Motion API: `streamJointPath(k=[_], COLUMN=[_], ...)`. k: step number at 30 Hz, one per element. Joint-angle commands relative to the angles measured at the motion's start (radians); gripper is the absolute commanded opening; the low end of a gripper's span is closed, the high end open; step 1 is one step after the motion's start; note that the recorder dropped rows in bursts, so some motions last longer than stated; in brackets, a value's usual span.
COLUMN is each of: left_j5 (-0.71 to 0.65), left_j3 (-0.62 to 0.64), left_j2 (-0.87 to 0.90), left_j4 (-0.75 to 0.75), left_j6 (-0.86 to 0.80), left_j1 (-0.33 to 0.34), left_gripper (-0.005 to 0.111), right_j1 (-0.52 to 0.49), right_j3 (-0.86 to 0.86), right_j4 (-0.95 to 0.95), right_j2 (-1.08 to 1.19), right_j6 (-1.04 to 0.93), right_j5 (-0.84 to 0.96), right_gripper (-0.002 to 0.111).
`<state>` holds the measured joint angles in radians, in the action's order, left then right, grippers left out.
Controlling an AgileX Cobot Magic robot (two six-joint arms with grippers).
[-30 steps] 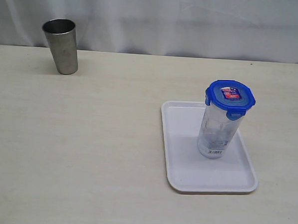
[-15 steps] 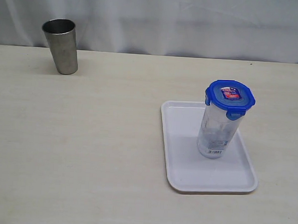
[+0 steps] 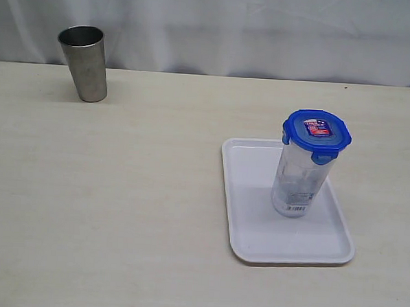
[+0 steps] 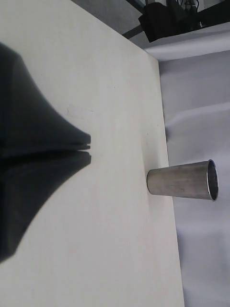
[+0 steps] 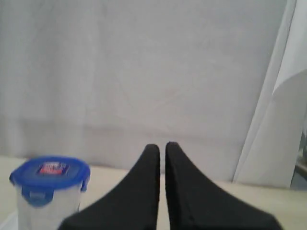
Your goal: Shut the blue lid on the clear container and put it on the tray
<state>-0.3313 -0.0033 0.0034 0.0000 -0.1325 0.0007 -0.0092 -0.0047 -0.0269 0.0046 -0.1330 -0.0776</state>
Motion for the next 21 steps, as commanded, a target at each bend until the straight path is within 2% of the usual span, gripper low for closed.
streamJointPath(k=[1, 7, 21], left_j5=[0.007, 0.007, 0.007], left_j3=[0.003, 0.003, 0.003], left_j2=[-0.003, -0.003, -0.003], left_j4=[0.000, 0.000, 0.000], left_j6=[0.007, 0.007, 0.007], left_j1=[0.005, 0.005, 0.005], left_gripper=[0.000, 0.000, 0.000], right_j1=[-0.008, -0.008, -0.008], right_j3=[0.005, 0.005, 0.005], right_j4=[-0.100, -0.119, -0.115], right_j2=[-0.005, -0.005, -0.005], right_j6=[0.062, 0.096, 0.157], right_j5=[0.227, 0.411, 0.420], right_gripper=[0.005, 0.005, 0.005])
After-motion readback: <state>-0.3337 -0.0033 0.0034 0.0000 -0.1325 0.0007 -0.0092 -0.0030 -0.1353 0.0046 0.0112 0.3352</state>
